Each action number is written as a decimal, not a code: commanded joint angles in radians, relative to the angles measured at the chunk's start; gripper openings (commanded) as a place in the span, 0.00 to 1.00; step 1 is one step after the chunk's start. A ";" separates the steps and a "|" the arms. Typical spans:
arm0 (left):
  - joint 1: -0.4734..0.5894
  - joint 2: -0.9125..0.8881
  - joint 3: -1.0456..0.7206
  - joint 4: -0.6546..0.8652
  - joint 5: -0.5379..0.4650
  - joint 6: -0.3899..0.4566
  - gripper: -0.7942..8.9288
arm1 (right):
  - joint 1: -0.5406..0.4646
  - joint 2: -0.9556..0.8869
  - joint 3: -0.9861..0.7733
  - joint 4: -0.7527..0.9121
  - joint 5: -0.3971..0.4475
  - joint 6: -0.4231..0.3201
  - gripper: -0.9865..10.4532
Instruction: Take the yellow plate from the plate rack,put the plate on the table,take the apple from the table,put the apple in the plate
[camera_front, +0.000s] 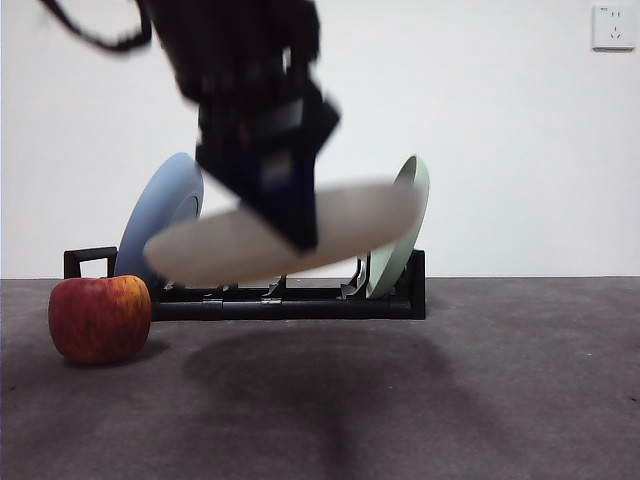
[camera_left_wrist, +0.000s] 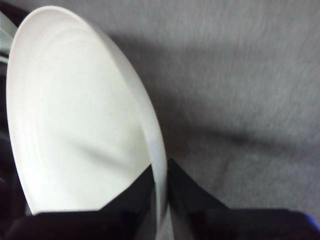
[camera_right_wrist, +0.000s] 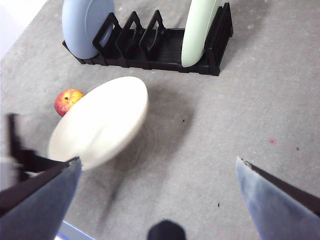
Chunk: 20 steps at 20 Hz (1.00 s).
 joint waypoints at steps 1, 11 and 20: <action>-0.001 0.087 -0.015 0.019 -0.013 0.025 0.08 | 0.002 -0.001 0.005 0.006 -0.005 -0.007 0.58; -0.036 0.263 -0.015 0.098 -0.078 -0.040 0.08 | 0.002 0.000 0.005 0.003 -0.004 -0.007 0.58; -0.029 0.261 -0.007 0.050 0.079 -0.156 0.17 | 0.002 0.000 0.005 0.003 -0.004 -0.007 0.58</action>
